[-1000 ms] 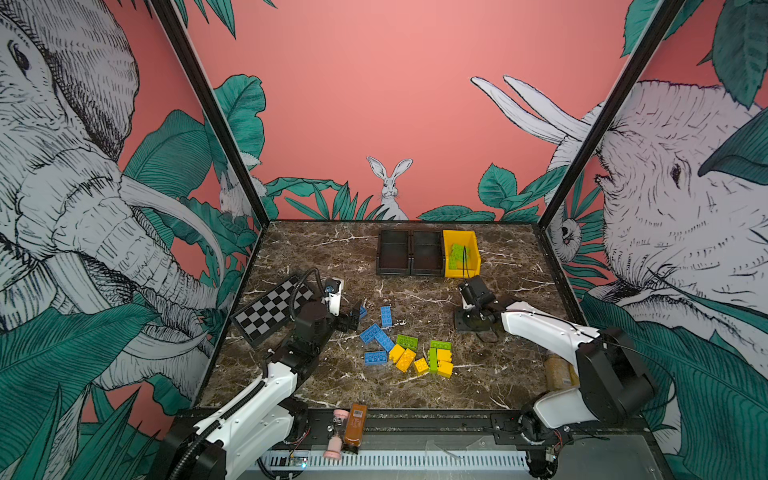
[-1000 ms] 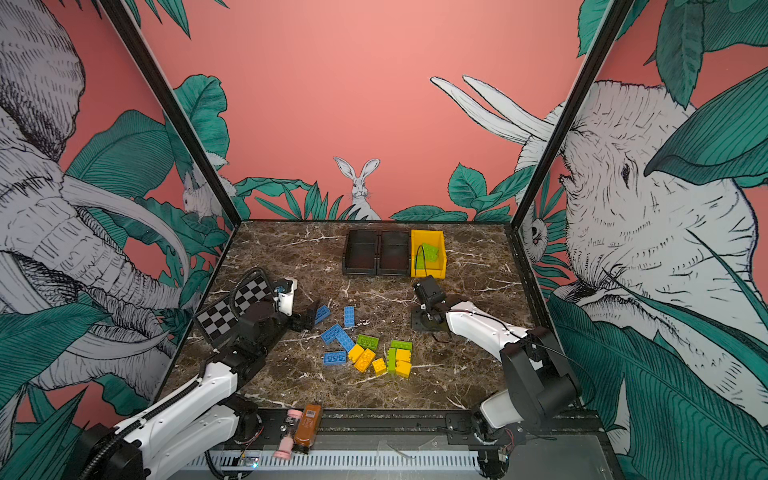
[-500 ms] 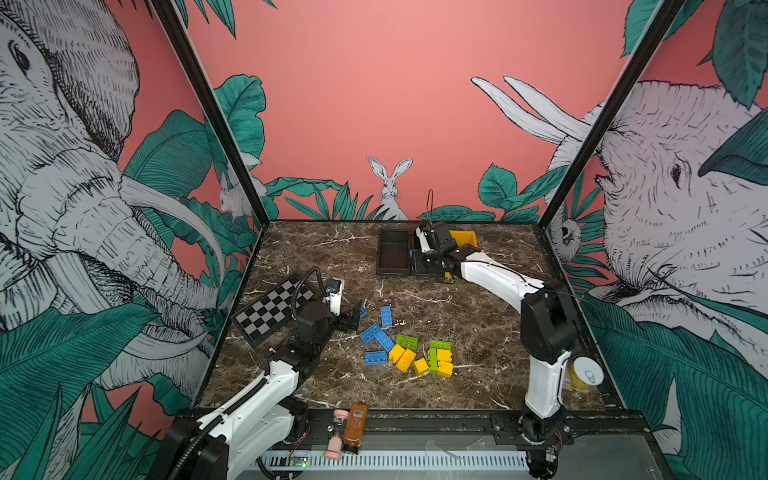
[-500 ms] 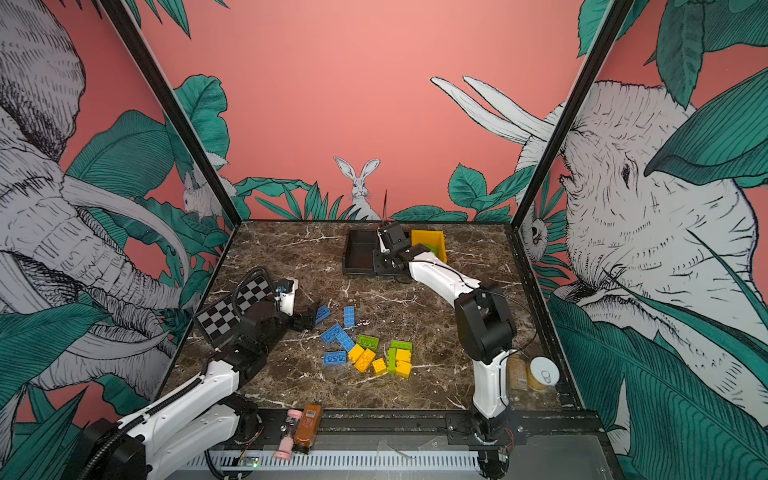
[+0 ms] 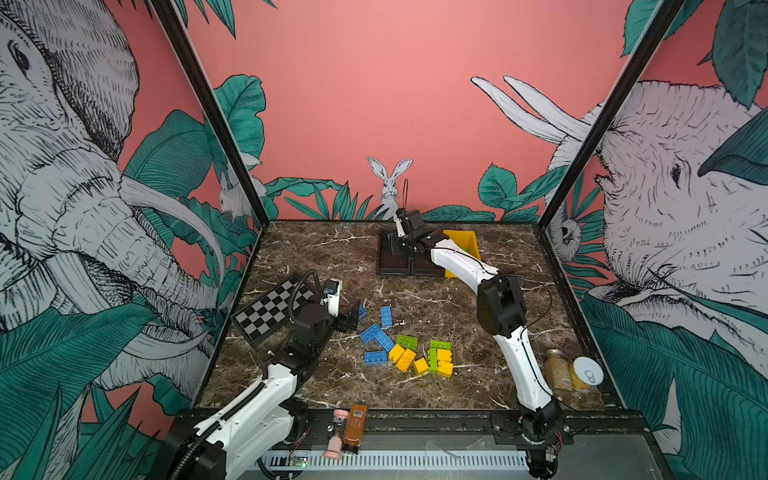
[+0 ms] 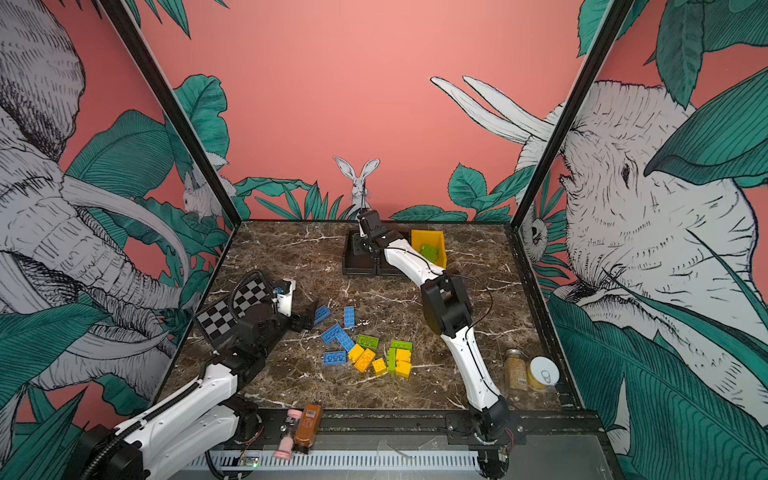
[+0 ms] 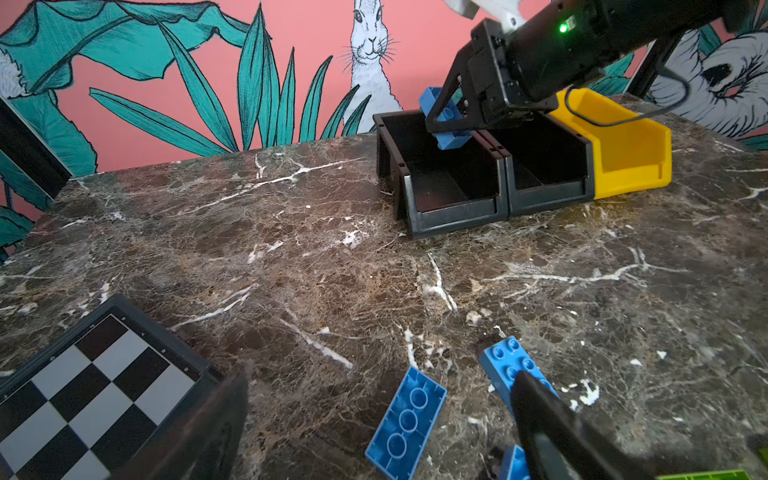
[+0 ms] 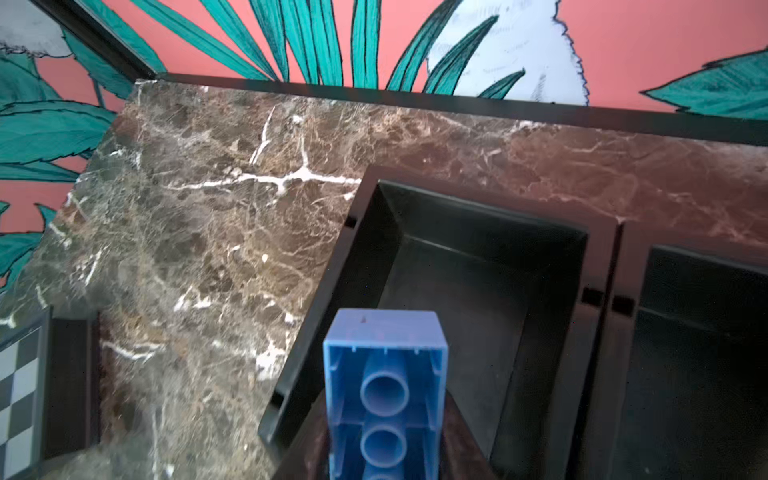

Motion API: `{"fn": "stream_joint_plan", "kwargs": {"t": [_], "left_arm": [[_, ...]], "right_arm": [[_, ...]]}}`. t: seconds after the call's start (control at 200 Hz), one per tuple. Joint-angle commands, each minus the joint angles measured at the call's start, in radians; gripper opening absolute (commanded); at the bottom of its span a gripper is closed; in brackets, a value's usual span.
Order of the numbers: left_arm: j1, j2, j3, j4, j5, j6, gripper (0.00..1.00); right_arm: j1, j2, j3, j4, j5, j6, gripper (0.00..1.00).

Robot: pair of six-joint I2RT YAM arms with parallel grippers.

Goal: Sort the legos into containers by color
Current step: 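Carry the blue brick with the right gripper and drop it into the black bin, then return the right gripper to the blue bricks and grasp another one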

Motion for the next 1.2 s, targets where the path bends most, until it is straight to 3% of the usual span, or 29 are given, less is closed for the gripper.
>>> {"fn": "stream_joint_plan", "kwargs": {"t": [0.0,0.165,0.335,0.51,0.66,0.825,1.195], "left_arm": [[0.003,-0.017,-0.008,0.019,-0.006,-0.004,0.99],[0.004,-0.018,-0.011,0.025,-0.006,-0.005,0.99],[0.004,-0.016,-0.010,0.025,-0.003,-0.007,0.99],[0.002,-0.020,-0.010,0.025,-0.003,-0.005,0.99],[0.004,-0.024,-0.014,0.030,-0.005,-0.004,0.99],[0.005,-0.016,-0.011,0.033,0.006,-0.007,0.99],[0.003,-0.007,-0.011,0.039,0.012,0.000,0.99]], "right_arm": [[0.003,0.037,0.080,-0.051,0.038,-0.017,0.36],[0.002,0.028,0.098,-0.080,0.044,-0.033,0.55],[0.013,-0.072,0.012,-0.107,0.025,-0.063,0.59],[0.074,-0.284,-0.291,-0.070,0.004,-0.085,0.61],[0.144,-0.473,-0.621,0.030,0.007,-0.006,0.61],[0.229,-0.555,-0.800,0.083,0.028,0.061,0.62],[0.306,-0.479,-0.799,0.069,0.021,0.090,0.63]]}}
